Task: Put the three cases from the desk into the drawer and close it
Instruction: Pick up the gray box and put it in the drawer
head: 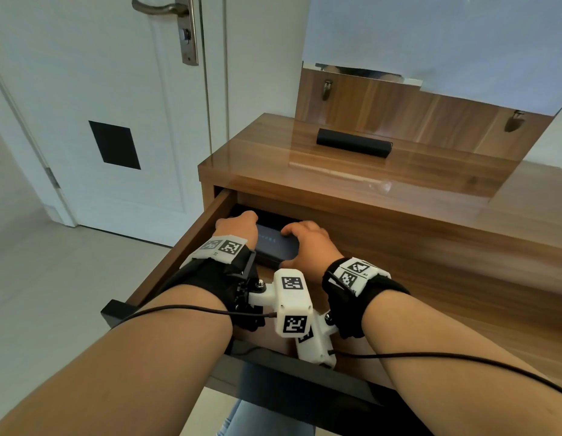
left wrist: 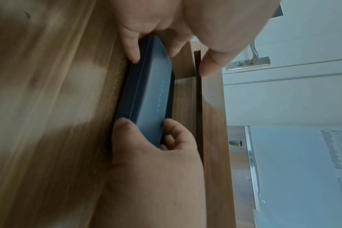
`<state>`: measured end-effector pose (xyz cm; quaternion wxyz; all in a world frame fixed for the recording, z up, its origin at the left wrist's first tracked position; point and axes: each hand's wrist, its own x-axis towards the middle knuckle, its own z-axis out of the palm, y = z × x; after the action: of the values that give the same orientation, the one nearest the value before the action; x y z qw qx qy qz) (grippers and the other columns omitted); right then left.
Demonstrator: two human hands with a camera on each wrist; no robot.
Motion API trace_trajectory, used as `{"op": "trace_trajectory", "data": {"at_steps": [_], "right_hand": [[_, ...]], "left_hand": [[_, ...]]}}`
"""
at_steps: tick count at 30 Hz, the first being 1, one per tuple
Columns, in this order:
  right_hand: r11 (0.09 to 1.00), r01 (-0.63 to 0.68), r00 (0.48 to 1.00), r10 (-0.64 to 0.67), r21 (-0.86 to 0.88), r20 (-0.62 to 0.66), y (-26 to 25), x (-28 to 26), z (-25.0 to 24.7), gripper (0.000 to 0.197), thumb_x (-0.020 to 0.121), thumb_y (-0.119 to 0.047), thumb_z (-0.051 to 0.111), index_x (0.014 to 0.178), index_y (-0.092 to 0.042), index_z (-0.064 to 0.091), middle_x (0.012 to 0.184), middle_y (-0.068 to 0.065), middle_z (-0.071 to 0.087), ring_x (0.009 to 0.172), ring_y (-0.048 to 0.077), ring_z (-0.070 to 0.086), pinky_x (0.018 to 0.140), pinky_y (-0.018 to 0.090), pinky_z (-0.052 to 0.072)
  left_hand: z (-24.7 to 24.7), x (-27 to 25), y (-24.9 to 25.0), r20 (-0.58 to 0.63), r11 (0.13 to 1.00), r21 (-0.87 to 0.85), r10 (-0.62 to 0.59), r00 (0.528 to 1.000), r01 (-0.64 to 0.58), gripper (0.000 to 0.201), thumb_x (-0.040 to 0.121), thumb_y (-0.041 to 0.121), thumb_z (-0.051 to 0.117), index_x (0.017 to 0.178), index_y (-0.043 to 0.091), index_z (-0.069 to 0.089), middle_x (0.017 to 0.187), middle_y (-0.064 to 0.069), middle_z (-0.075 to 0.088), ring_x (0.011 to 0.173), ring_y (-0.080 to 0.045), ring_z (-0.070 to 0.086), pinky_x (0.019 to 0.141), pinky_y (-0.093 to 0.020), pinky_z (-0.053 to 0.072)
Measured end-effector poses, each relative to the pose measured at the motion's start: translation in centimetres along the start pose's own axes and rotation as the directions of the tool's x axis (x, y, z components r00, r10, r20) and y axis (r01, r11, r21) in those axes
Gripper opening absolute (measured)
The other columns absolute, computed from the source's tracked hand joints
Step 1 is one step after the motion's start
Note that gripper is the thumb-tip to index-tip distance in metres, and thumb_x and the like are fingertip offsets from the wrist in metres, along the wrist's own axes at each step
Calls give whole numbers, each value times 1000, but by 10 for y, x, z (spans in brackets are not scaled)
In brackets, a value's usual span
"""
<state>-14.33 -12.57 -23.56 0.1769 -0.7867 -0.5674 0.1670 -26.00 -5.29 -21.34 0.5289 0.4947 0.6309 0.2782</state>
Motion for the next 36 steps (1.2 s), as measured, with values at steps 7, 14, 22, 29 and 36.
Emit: {"op": "trace_trajectory", "data": {"at_steps": [7,14,22,29,36], "right_hand": [[998,-36,998,38,42,-50,4,-3,1,50,76,-27,75,122,-22,56,133,5,42,126,27,35,105,32,35],[994,-49,993,58,94,-98,8,-5,1,46,75,-29,76,117,-23,59,129,4,45,125,24,37,101,27,35],[991,-50,990,65,125,-124,11,-5,-1,44,77,-32,73,117,-22,59,129,4,47,125,25,40,102,29,36],[988,-42,989,62,150,-132,14,-6,-4,41,82,-35,68,120,-21,58,127,5,50,124,25,41,97,25,34],[964,32,964,40,262,-264,17,-9,-15,27,84,-28,66,110,-20,64,114,3,62,107,18,55,98,34,46]], "left_hand": [[5,-3,-3,116,988,136,64,991,-79,34,88,28,50,113,7,56,110,-16,62,79,-26,54,49,-25,29],[3,-3,-3,-15,985,164,53,998,-50,62,68,44,51,118,8,55,110,-18,61,99,-33,57,85,-40,43],[1,-9,-1,-22,969,203,152,988,-144,42,81,38,49,111,11,62,124,-17,57,87,-27,50,65,-29,31],[5,-11,-1,144,983,40,172,975,-179,18,89,20,52,102,17,64,74,8,44,95,-19,42,98,-37,45],[6,-15,1,169,982,10,184,968,-189,30,89,20,52,65,34,41,73,14,40,96,-21,44,105,-43,44]]}}
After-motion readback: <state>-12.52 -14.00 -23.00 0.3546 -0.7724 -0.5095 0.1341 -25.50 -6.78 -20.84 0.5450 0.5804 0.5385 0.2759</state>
